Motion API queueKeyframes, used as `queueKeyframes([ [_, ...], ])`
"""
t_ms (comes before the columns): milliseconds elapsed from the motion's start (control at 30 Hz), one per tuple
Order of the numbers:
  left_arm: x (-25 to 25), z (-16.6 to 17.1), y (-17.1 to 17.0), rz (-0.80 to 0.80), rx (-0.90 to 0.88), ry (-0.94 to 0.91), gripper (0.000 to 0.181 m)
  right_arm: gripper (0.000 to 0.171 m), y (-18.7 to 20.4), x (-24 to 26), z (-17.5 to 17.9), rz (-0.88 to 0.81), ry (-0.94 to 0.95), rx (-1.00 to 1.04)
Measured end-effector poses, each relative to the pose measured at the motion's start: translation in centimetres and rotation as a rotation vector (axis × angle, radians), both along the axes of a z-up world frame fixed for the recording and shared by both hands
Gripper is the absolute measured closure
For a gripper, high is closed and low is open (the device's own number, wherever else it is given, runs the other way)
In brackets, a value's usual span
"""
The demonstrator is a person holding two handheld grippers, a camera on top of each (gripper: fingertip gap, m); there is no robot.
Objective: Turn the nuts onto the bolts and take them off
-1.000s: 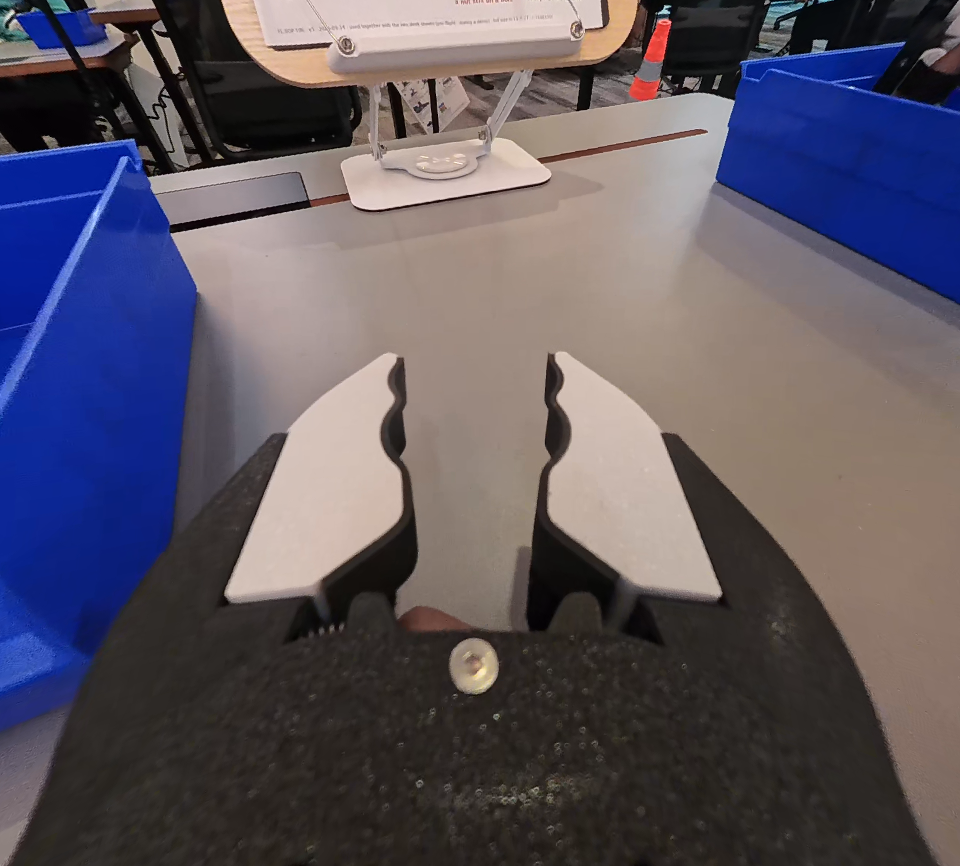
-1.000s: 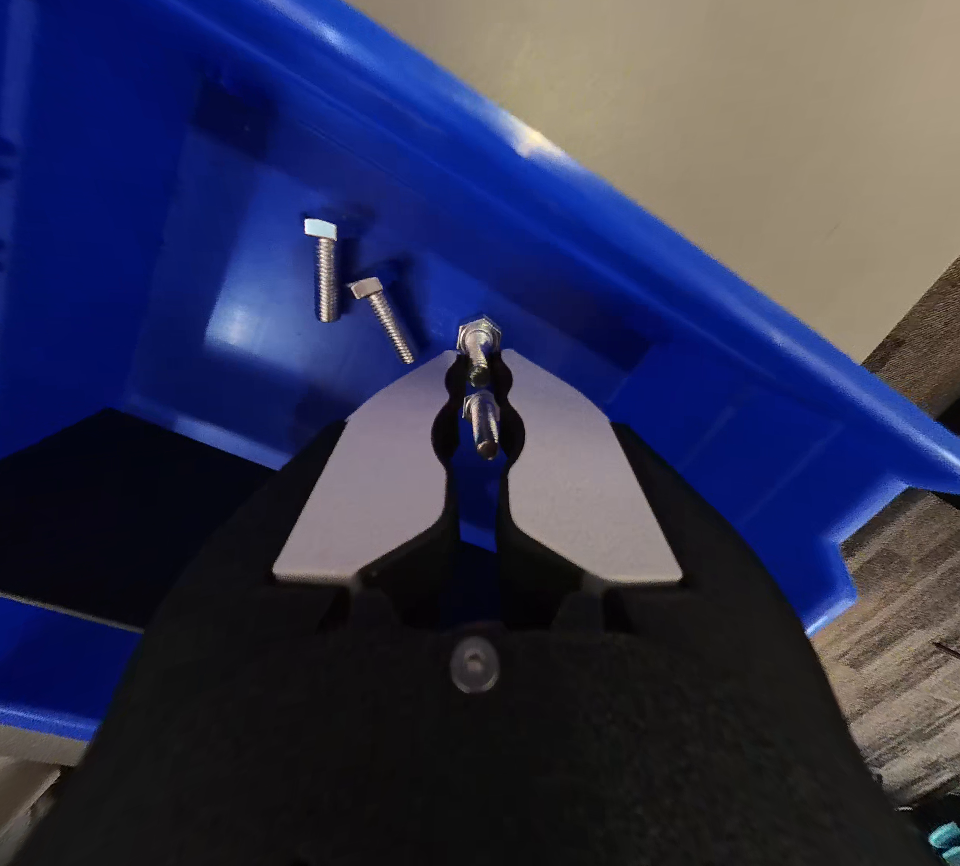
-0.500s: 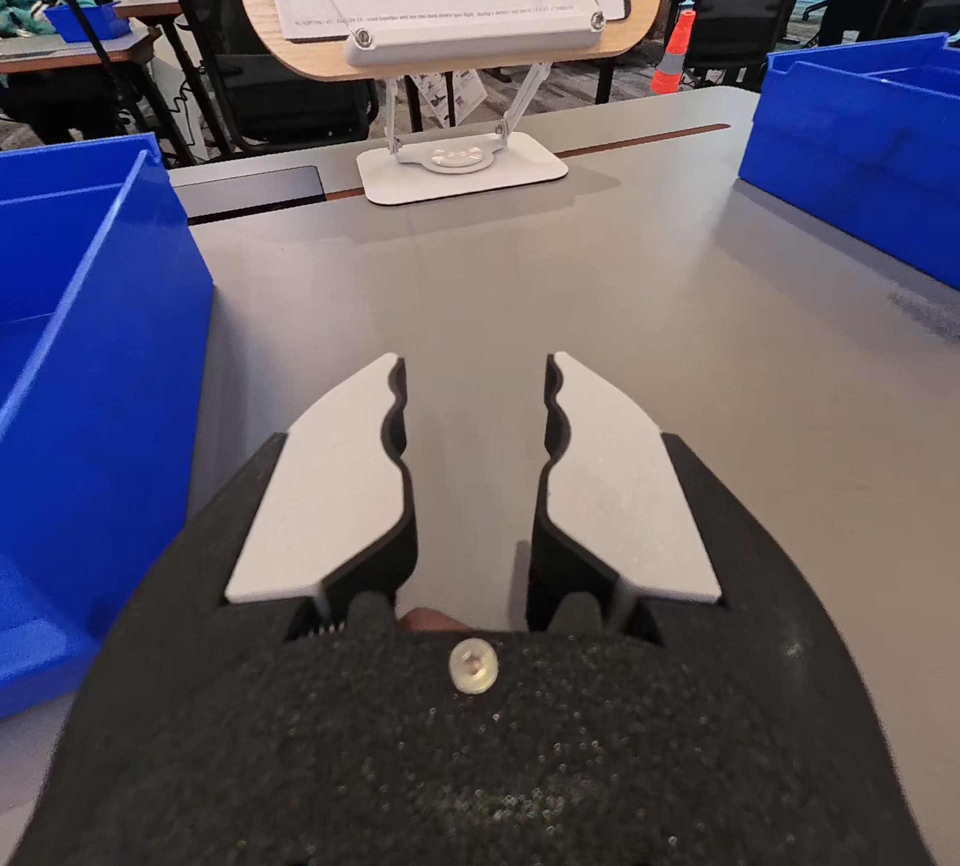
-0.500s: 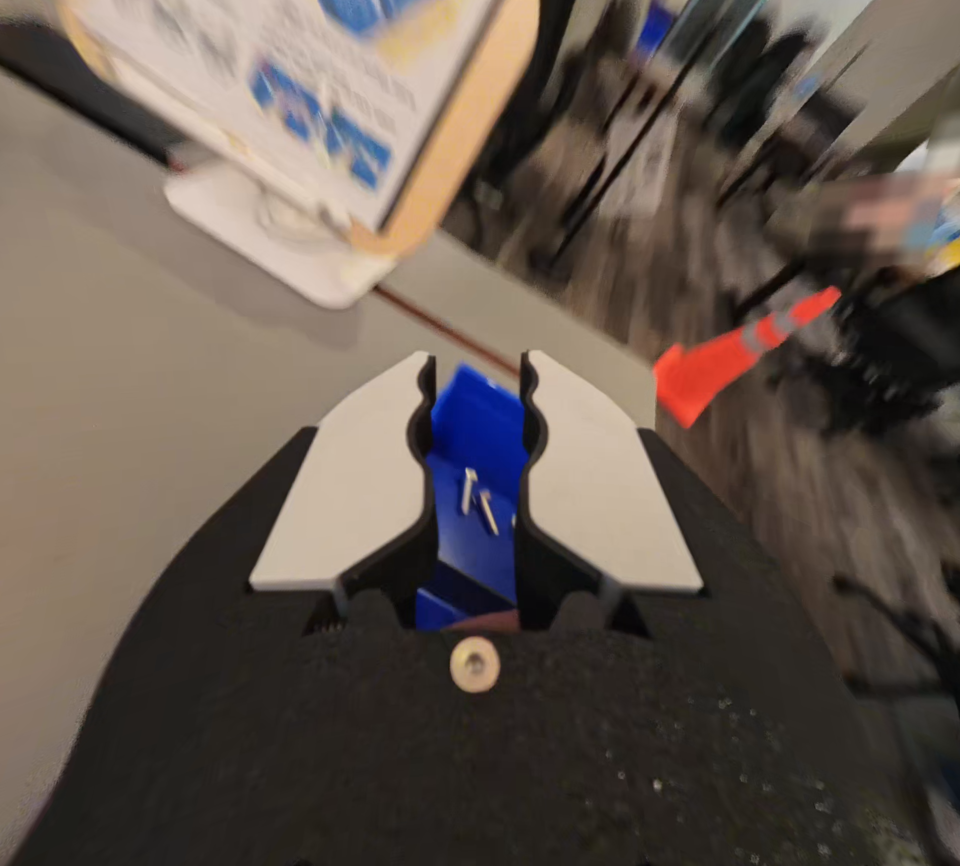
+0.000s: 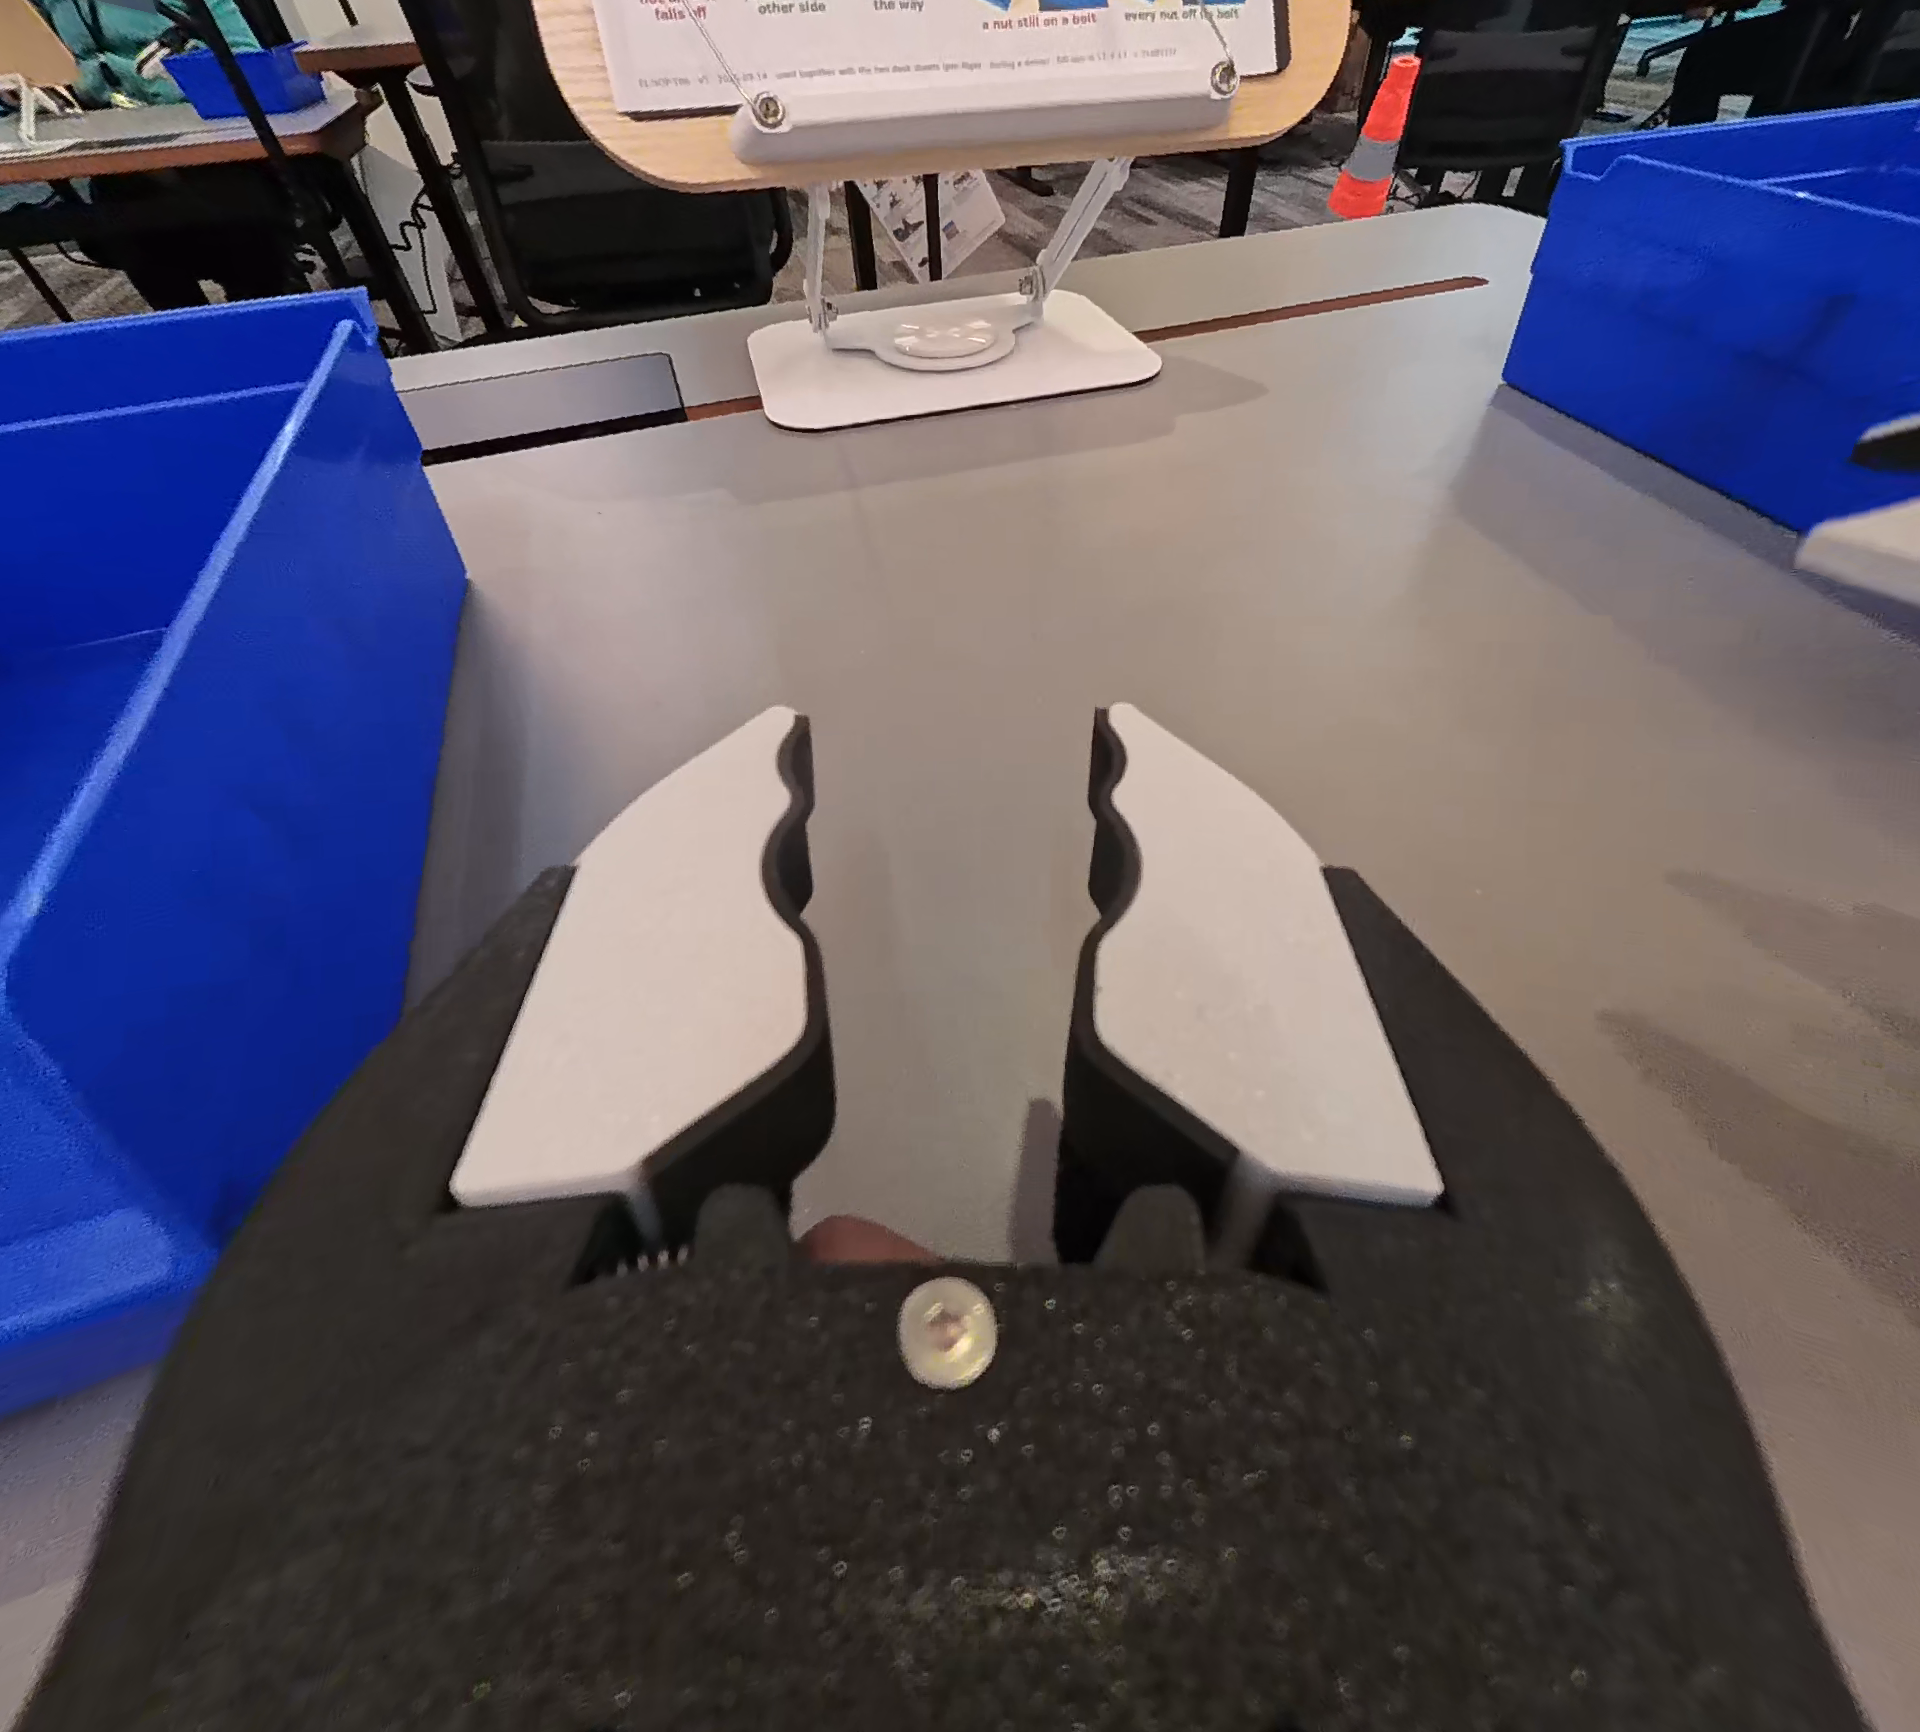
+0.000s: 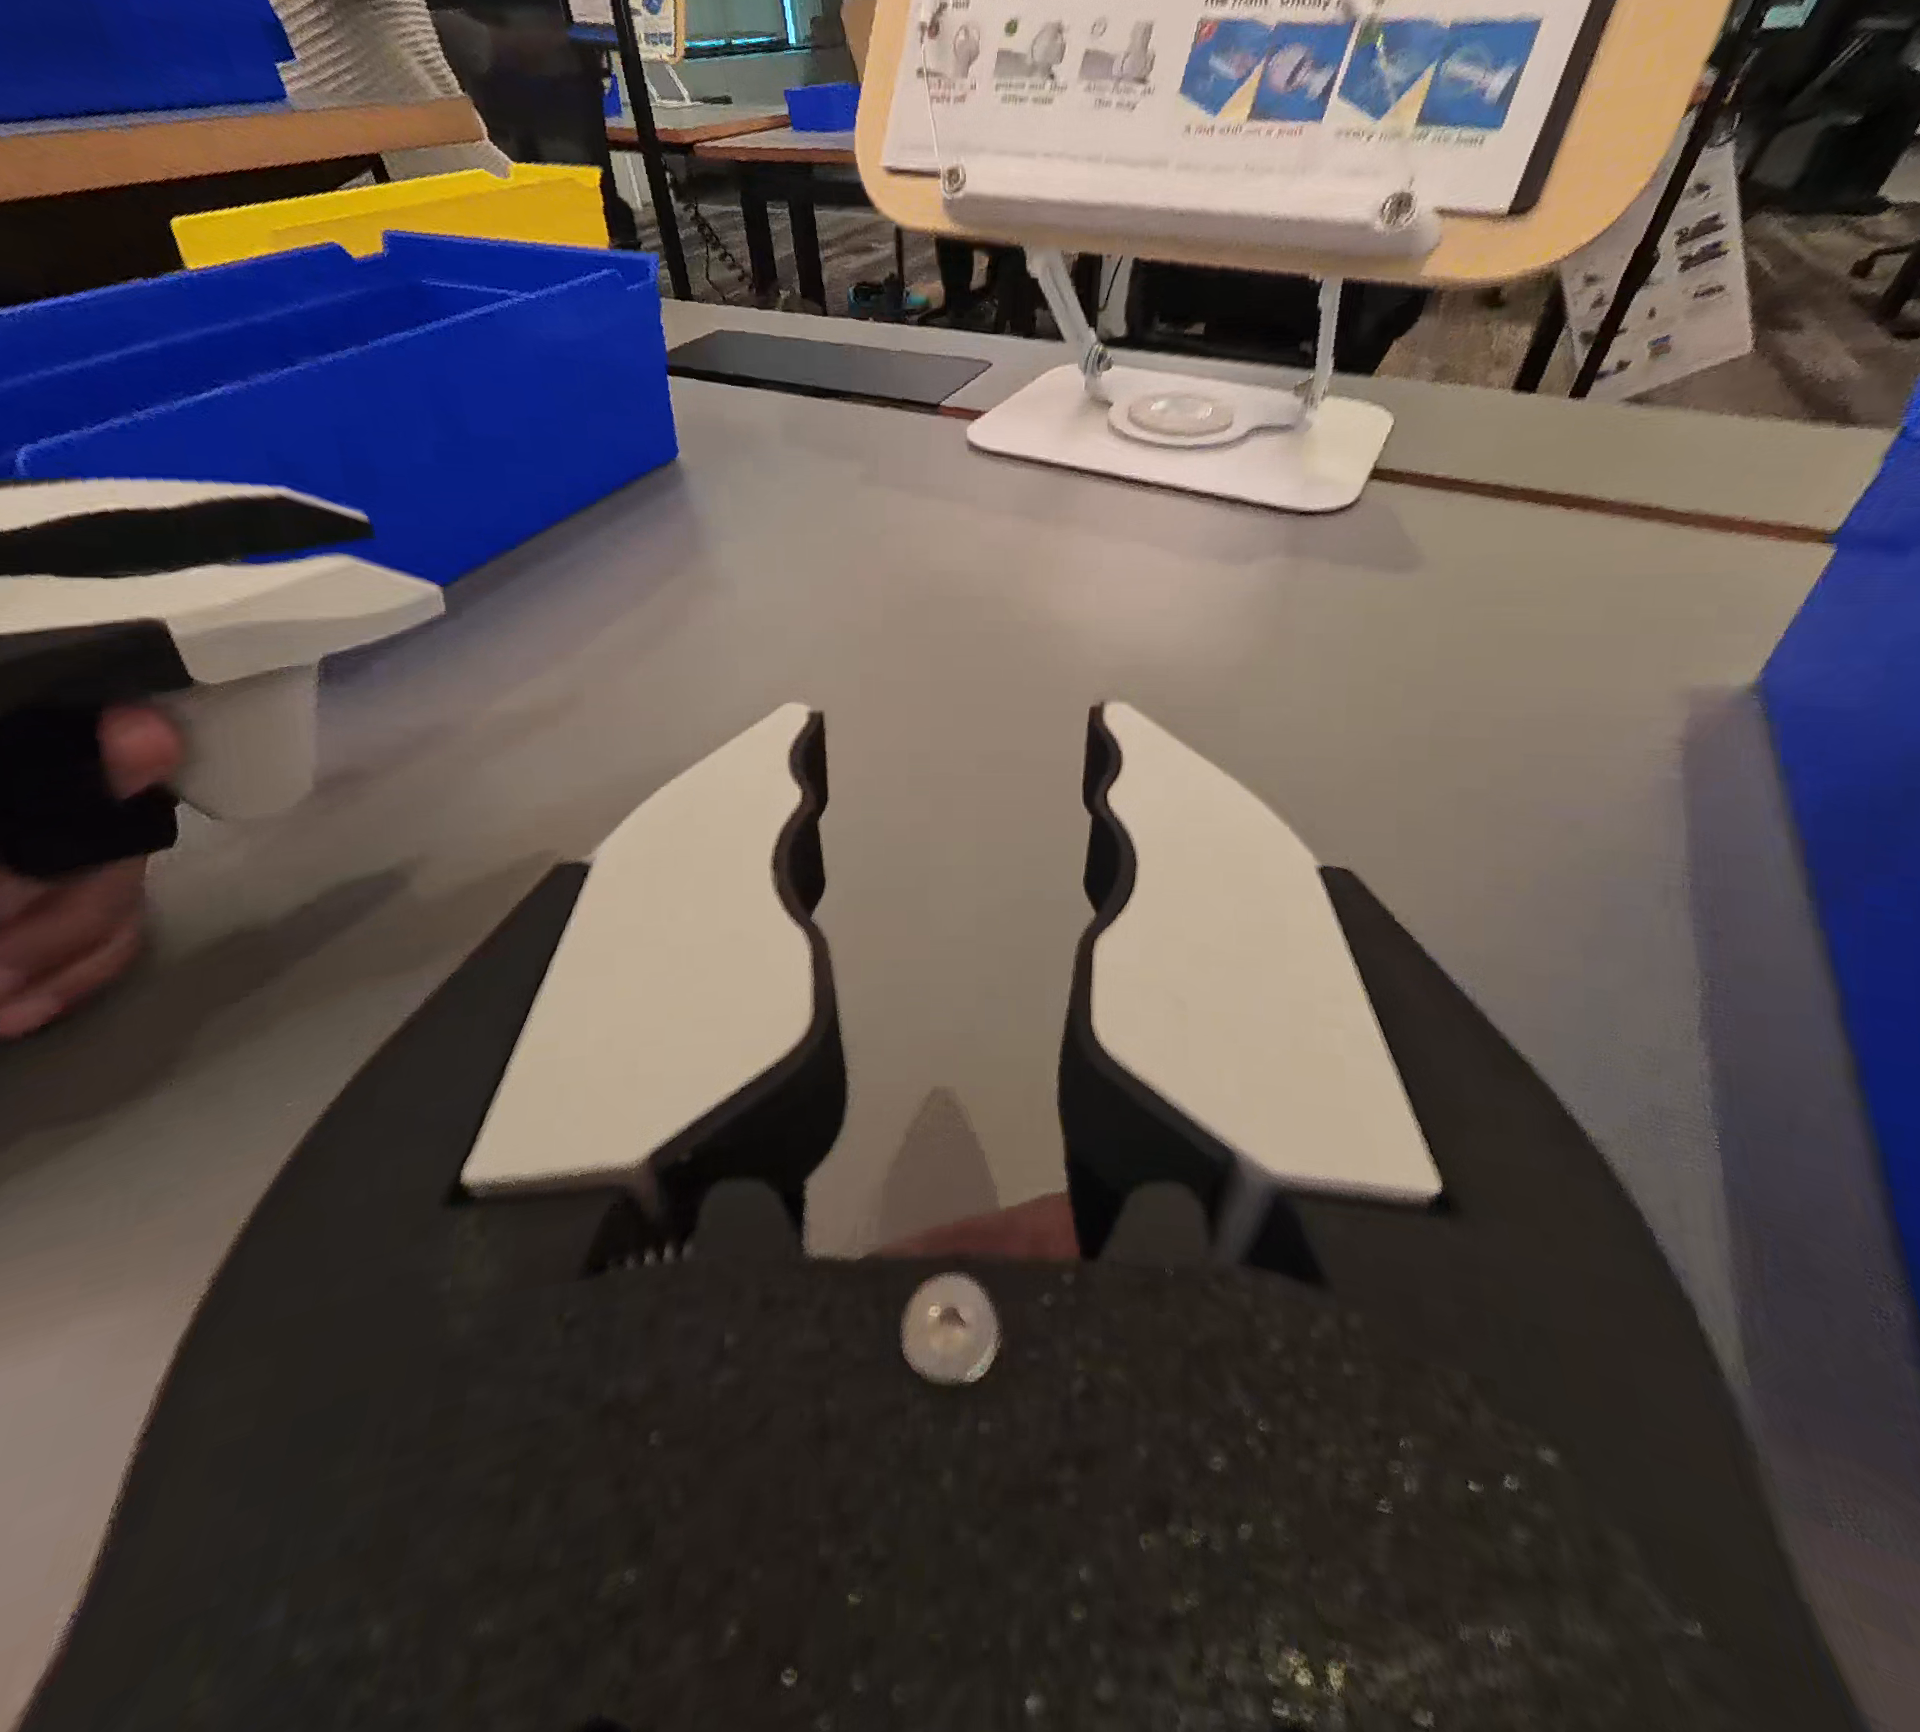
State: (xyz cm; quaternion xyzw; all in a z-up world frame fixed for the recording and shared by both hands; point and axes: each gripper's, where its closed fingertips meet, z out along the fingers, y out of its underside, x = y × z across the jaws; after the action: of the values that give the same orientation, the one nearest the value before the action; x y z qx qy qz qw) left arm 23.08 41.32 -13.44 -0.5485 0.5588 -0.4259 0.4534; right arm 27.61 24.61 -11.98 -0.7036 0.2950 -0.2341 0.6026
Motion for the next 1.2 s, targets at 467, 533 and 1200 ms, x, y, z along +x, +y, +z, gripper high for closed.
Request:
queueKeyframes([
  [467, 0.2, -0.3, 0.2, 0.012, -0.002, 0.018, 0.131, 0.125, -0.4, -0.5, -1.2, -0.072, 0.032, -0.002],
  [533, 0.2, -0.4, 0.1, 0.01, 0.007, 0.026, 0.131, 0.126, -0.3, -0.6, -1.2, -0.071, 0.021, -0.015],
  [1200, 0.4, -0.7, -0.3, -0.006, 0.037, 0.042, 0.13, 0.131, 0.0, -0.5, -1.7, -0.039, 0.062, -0.017],
])
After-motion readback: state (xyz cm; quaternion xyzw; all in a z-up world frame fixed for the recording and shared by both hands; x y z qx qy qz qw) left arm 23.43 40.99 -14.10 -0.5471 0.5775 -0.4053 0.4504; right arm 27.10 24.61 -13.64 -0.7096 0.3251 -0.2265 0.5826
